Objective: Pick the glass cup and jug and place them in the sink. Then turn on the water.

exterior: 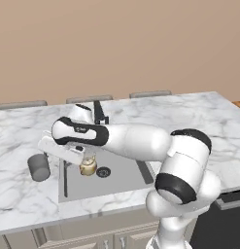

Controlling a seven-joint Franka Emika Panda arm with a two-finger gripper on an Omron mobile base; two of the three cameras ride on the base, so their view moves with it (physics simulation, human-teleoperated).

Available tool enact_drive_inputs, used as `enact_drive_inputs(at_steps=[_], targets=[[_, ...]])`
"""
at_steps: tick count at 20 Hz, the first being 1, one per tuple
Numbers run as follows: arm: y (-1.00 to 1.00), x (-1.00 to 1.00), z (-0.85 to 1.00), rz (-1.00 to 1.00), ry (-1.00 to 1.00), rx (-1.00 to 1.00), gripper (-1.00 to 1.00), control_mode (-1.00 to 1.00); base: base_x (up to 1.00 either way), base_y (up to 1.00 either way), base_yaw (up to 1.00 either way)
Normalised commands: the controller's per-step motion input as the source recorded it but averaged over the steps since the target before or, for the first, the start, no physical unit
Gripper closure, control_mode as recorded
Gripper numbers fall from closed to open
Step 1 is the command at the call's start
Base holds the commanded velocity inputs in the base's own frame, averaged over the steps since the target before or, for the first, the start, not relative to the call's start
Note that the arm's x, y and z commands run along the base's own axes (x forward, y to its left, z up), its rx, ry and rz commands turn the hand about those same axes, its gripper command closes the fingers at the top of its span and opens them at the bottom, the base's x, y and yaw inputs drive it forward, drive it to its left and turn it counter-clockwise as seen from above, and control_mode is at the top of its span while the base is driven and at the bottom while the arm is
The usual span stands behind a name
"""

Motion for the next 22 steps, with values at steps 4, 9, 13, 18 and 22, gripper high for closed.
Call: enact_drive_inputs(at_steps=[4,9,13,18,22], targets=[[0.37,0.69,-0.13,0.00,0.00,-0.05,-1.00,-1.00,0.00,0.00,0.00],[0.30,0.49,-0.01,0.00,0.01,0.00,-1.00,-1.00,0.00,0.00,0.00],[0.22,0.29,-0.27,0.00,0.00,-0.02,-1.00,-1.00,0.00,0.00,0.00],[0.27,0.33,-0.35,0.00,0.00,-0.05,-1.00,-1.00,0.00,0.00,0.00],[0.14,0.18,-0.23,0.00,0.00,-0.02,-1.00,-1.00,0.00,0.00,0.00]])
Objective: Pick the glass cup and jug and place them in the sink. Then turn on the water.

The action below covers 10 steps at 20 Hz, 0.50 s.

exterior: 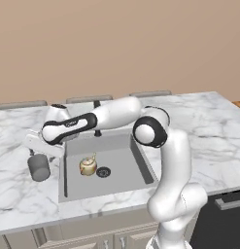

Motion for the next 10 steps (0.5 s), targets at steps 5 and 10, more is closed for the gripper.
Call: enact_drive_inputs(at_steps=[5,10], targets=[[0.01,0.05,-0.16,0.00,0.00,0.00,-1.00,-1.00,0.00,0.00,0.00],[-0.07,0.00,-0.31,0.00,-0.04,0.00,-1.00,-1.00,0.00,0.00,0.00]])
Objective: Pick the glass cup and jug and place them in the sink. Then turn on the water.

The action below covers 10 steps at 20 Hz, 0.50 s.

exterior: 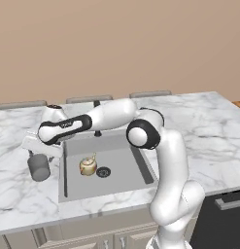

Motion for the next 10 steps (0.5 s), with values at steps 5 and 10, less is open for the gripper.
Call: enact_drive_inputs(at_steps=[5,10], targets=[[-0.02,0.00,-0.39,0.00,-0.05,-0.01,-1.00,-1.00,0.00,0.00,0.00],[-0.04,0.00,-0.28,0.00,-0.04,0.00,-1.00,-1.00,0.00,0.00,0.00]])
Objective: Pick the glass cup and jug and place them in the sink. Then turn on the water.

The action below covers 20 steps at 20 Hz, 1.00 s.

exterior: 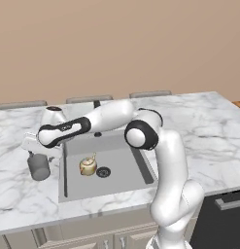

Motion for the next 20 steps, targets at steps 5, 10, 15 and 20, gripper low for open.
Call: enact_drive_inputs(at_steps=[5,10,15,20], targets=[[-0.23,-0.09,-0.15,0.00,0.00,0.00,1.00,-1.00,0.00,0.00,0.00],[-0.43,-0.26,-0.05,-0.04,0.00,0.03,1.00,-1.00,0.00,0.00,0.00],[-0.42,-0.29,-0.10,-0.02,0.00,0.02,1.00,-1.00,0.00,0.00,0.00],[-0.15,-0.11,-0.27,0.00,0.00,0.00,1.00,-1.00,0.00,0.00,0.00]])
